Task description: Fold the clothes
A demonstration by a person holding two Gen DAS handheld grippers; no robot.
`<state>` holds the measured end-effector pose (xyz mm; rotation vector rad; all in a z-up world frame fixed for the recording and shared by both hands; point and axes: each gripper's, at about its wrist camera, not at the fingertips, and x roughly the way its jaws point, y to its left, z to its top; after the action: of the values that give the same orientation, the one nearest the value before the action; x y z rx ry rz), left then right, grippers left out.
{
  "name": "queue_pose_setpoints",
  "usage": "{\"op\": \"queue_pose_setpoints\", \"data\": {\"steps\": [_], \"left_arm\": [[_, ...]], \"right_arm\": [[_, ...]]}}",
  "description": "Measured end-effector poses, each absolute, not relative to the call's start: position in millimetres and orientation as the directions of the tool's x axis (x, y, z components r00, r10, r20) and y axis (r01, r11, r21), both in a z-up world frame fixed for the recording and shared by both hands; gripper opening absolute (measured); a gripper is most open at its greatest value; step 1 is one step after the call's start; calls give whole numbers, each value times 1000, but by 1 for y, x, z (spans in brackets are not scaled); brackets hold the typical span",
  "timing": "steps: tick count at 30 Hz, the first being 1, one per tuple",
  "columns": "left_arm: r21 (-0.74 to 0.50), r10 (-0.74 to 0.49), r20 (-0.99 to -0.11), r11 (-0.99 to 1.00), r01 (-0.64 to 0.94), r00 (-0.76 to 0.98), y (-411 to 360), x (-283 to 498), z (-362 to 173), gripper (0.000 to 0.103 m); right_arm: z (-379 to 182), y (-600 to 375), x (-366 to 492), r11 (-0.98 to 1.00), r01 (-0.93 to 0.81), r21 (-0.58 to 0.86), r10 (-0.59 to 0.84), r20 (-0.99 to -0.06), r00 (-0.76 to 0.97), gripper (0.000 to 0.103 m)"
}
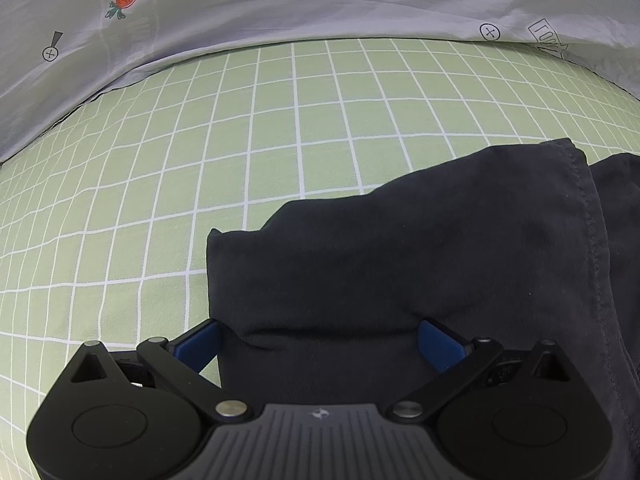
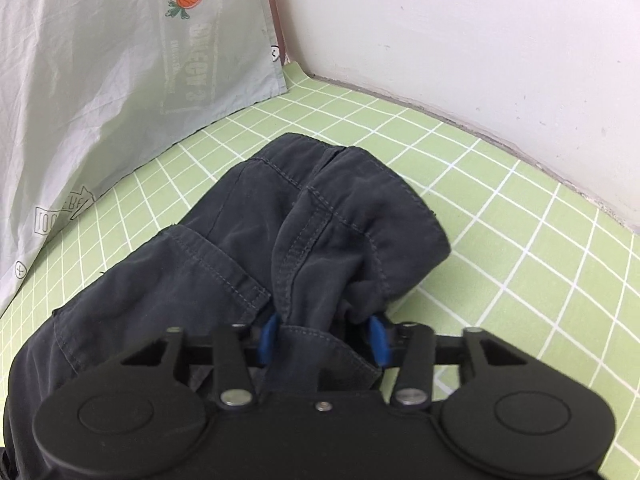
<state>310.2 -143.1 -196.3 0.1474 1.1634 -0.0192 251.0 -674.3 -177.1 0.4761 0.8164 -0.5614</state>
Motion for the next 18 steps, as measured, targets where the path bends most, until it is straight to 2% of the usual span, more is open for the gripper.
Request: {"op": "queue_pose_setpoints", "data": {"steps": [1, 4, 9, 13, 18], "left_arm": [[125, 75, -912, 987, 101, 403, -145, 308, -195, 103], [188, 116, -899, 973, 134, 423, -153, 301, -189, 102], [201, 124, -882, 971, 126, 454, -151, 282, -175, 102], [185, 121, -879, 978, 96, 462, -142, 267, -167, 102], [165, 121, -879, 985, 57, 461, -129, 251, -165, 102]], "right_arm": [[-171, -670, 249, 770, 614, 173, -285, -768, 573, 24], [-153, -655, 241, 812, 564, 149, -302, -720, 624, 14], [-103, -615, 230, 890, 421, 175, -247, -592, 767, 13], [-69, -565, 221, 949, 232, 214, -95, -507, 857, 13], [-58, -495, 227, 964, -22, 264, 153, -487, 860, 13]]}}
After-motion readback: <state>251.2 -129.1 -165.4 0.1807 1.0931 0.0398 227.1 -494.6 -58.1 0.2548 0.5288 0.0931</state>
